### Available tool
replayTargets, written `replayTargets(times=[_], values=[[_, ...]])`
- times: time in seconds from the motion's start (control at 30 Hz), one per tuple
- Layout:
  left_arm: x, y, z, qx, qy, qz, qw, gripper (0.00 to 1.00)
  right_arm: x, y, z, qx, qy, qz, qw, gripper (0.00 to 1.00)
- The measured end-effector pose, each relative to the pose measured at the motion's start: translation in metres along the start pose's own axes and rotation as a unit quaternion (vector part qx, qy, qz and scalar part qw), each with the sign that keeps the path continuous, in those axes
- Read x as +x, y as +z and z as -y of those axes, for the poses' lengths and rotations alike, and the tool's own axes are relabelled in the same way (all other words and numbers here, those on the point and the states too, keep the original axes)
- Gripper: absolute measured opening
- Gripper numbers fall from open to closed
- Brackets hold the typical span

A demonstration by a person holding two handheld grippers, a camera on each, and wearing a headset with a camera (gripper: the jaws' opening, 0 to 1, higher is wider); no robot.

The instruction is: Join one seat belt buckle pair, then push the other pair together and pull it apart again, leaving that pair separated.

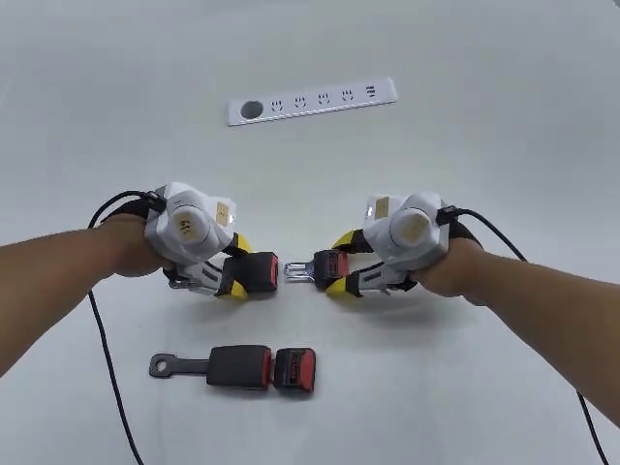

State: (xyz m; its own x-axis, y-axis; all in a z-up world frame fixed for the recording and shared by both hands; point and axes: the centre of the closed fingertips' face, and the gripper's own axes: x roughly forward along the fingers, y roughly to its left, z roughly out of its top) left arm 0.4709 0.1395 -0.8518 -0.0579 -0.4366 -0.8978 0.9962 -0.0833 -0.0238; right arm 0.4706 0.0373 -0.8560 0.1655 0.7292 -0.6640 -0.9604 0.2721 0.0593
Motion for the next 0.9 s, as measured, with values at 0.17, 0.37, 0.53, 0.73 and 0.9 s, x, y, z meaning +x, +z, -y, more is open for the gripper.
replayTargets(times=[0.17, 0.37, 0.53, 0.73, 0.9], values=[[0.001, 0.000, -0.001, -0.001, 0.000, 0.001, 1.0000, 0.34, -0.009, -0.009, 0.004, -0.002, -0.001, -0.001, 1.0000, 0.35], [0.001, 0.000, -0.001, -0.002, 0.000, 0.002, 1.0000, 0.34, -0.024, -0.023, 0.006, 0.000, -0.007, -0.002, 1.0000, 0.35], [0.000, 0.001, 0.000, -0.003, -0.001, 0.003, 1.0000, 0.34, -0.044, -0.038, 0.007, 0.008, -0.015, -0.011, 0.9998, 0.35], [0.000, 0.002, 0.001, -0.003, -0.001, 0.003, 1.0000, 0.34, -0.058, -0.049, 0.011, 0.015, -0.022, -0.015, 0.9995, 0.35], [-0.001, 0.002, 0.001, -0.003, -0.002, 0.002, 1.0000, 0.34, -0.069, -0.054, 0.011, 0.015, -0.025, -0.021, 0.9993, 0.35]])
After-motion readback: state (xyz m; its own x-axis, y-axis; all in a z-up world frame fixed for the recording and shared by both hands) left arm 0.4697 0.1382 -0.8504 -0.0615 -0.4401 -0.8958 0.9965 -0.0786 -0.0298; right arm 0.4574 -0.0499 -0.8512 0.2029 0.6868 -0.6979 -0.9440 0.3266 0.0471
